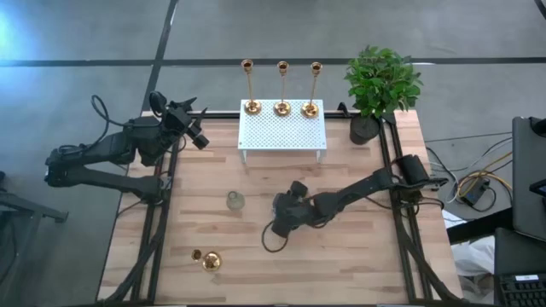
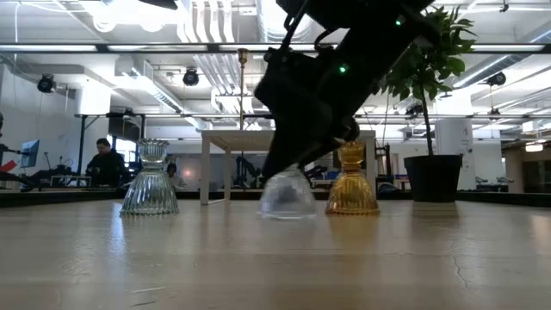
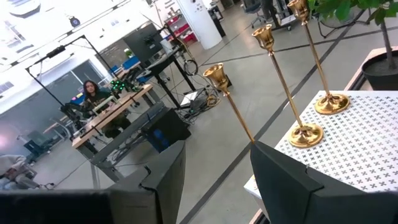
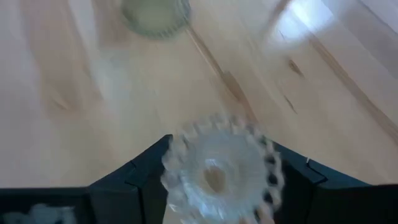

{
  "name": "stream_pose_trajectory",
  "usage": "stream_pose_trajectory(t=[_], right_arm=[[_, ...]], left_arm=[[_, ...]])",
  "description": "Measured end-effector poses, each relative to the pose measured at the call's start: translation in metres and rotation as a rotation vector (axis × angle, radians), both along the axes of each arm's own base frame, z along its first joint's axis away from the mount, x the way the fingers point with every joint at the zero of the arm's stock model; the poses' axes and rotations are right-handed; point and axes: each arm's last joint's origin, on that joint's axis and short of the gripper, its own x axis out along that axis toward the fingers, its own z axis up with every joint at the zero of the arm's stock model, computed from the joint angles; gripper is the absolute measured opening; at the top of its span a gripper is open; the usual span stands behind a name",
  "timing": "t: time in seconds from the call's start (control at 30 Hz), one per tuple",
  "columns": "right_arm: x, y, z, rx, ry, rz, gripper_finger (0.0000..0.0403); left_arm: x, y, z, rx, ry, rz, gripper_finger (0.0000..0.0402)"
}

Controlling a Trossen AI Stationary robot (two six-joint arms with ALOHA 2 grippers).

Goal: Pick & Place candle stick holders
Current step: Put the transparent glass candle holder on the shelf

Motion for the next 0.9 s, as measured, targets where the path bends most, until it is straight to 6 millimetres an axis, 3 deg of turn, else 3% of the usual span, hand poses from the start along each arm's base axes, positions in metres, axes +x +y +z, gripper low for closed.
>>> stream_pose_trajectory(t=[0.5,0.9], right_arm=[[-0.002,0.005,0.006,0.003,-0.013,-0.018,0.0130],[-0.001,0.007,0.015,-0.012,-0.018,0.016,0.0125]], left_arm=[[-0.001,0.000,0.000,0.003,0.000,0.011,0.0187],[-0.001,0.000,0.000,0.002,-0.002,0.010,0.0187]])
